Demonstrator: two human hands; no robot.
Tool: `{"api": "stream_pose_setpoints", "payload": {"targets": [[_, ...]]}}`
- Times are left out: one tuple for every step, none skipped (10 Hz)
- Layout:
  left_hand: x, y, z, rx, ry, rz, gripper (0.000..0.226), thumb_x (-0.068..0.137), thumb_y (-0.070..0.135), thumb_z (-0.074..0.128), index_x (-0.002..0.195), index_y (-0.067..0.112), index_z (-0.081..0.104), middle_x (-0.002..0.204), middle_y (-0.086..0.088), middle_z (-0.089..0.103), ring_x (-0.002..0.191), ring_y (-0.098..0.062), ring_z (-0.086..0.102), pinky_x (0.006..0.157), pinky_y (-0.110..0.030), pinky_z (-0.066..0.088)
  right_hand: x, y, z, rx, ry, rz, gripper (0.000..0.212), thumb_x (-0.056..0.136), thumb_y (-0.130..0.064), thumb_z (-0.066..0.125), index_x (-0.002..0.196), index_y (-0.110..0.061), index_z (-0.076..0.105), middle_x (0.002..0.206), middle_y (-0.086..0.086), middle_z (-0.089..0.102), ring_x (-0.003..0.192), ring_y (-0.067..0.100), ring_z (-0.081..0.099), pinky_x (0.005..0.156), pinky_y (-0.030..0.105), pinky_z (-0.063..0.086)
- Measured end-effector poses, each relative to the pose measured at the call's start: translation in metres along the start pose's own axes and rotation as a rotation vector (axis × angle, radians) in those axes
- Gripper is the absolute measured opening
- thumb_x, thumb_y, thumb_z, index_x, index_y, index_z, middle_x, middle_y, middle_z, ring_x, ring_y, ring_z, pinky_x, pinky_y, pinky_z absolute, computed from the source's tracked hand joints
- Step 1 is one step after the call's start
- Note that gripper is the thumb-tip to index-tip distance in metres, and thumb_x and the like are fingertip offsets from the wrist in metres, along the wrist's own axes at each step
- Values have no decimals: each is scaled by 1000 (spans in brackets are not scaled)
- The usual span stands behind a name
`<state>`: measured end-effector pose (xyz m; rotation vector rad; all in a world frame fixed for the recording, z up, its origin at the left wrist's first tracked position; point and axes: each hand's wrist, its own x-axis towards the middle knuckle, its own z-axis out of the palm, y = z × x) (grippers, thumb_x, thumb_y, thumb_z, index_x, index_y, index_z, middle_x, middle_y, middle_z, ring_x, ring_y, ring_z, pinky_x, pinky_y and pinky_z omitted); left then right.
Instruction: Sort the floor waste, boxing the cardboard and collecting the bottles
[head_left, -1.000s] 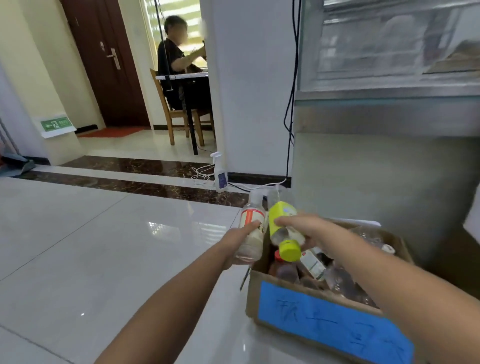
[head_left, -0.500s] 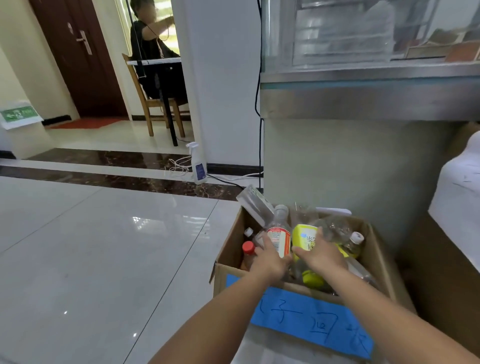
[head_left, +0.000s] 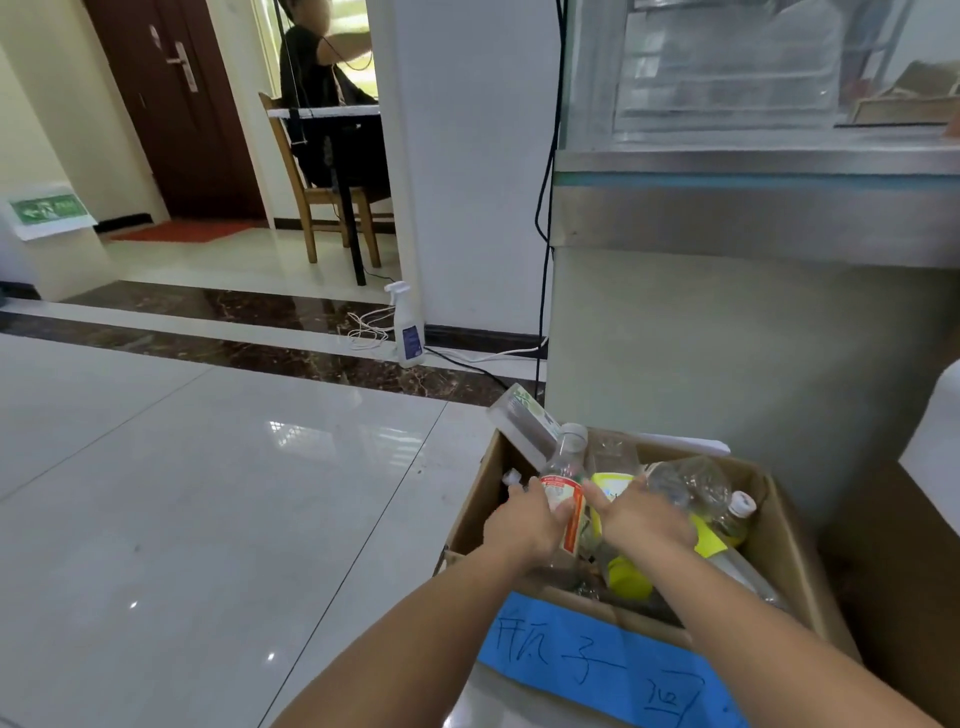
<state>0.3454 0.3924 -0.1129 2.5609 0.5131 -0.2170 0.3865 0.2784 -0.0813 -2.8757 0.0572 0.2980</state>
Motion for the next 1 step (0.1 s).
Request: {"api": "stream_pose_setpoints", "payload": {"targets": [[-2, 2, -17, 224, 179, 117, 60, 100, 51, 27, 146, 12, 30, 150, -16, 33, 135, -33, 34, 108, -43, 33, 2, 0, -24, -78, 118, -43, 75, 92, -66, 21, 135, -11, 49, 137, 13, 48, 127, 31, 44, 94, 38, 44]]}}
